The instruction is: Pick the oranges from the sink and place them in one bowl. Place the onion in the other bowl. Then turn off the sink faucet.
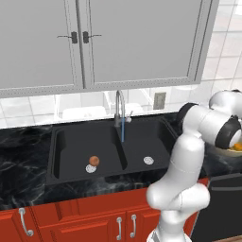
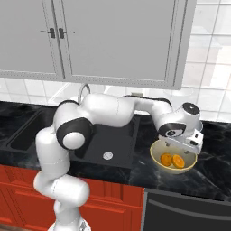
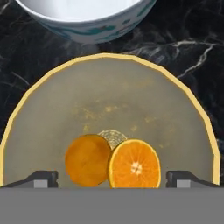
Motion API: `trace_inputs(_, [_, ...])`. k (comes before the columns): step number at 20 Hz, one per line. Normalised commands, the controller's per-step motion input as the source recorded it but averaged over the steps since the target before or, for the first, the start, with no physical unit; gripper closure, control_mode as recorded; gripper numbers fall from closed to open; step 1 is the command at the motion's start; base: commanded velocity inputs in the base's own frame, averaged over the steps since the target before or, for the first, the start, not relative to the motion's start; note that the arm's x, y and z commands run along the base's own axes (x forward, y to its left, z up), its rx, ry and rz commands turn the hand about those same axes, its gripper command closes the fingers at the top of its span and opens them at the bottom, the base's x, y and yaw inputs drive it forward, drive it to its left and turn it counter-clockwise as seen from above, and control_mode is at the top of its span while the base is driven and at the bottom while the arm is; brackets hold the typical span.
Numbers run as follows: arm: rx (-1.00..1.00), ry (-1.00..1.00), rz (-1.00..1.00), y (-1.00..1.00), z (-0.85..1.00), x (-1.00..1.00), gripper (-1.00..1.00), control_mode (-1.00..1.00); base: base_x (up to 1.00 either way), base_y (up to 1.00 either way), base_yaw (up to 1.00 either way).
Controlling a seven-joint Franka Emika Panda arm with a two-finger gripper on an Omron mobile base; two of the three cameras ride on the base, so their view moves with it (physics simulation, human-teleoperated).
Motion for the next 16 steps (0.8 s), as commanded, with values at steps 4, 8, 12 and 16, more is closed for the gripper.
trace_inputs(4, [-0.14,-0.01,0.0,0.86,0.01,-0.42,-1.0,-1.0,0.0,0.0,0.0])
trace_inputs(8, [-0.18,-0.02,0.0,0.96,0.0,-0.56,-1.0,-1.0,0.0,0.0,0.0])
trace_inputs(12, [-0.2,-0.05,0.0,0.99,0.04,-0.56,-1.0,-1.0,0.0,0.0,0.0])
trace_inputs(16, [-0.19,-0.04,0.0,0.96,0.2,-0.51,-1.0,-1.0,0.0,0.0,0.0])
